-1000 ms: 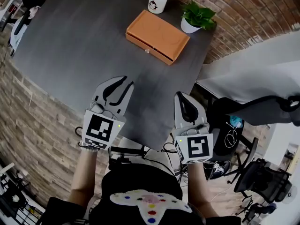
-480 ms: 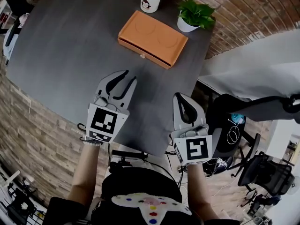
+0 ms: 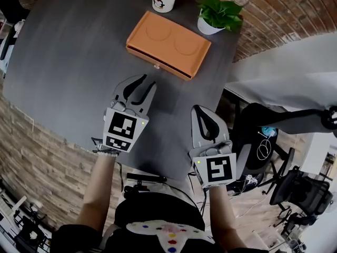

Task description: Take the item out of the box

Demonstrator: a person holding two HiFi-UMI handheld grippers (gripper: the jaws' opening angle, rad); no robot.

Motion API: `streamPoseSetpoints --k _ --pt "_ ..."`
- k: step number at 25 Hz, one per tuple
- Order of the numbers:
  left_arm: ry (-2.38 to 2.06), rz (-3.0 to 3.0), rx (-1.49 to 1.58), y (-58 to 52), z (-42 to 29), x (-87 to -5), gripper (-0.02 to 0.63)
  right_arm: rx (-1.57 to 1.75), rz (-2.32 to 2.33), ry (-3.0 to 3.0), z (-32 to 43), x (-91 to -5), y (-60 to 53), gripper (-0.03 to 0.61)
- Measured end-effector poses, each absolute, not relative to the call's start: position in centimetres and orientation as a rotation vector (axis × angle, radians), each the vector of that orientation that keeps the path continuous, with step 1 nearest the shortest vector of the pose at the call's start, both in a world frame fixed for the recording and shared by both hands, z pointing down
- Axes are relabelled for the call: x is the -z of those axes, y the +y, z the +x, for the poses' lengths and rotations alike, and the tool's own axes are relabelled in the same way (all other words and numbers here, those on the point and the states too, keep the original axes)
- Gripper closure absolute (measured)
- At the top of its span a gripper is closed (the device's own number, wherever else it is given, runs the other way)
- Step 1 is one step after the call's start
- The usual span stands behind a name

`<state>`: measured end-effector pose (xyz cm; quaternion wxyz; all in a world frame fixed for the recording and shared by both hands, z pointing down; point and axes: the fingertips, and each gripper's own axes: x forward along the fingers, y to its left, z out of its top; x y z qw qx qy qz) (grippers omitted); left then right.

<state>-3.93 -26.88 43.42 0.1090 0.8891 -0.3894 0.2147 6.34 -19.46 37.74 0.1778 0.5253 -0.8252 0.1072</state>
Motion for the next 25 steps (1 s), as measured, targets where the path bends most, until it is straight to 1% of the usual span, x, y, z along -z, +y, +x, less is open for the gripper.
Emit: streamPoseSetpoints --k 11,25 --pt "-1.125 2.546 -0.719 -30.3 -2.9 -48.2 0.511 -0.378 1.506 -2.286 7.0 -40.2 -20.1 0.571" --pt "-1.103 2.480 -0.808 -32.0 -1.6 -51.4 0.511 -0.428 1.565 -2.264 7.8 -41.1 -20.7 0.571"
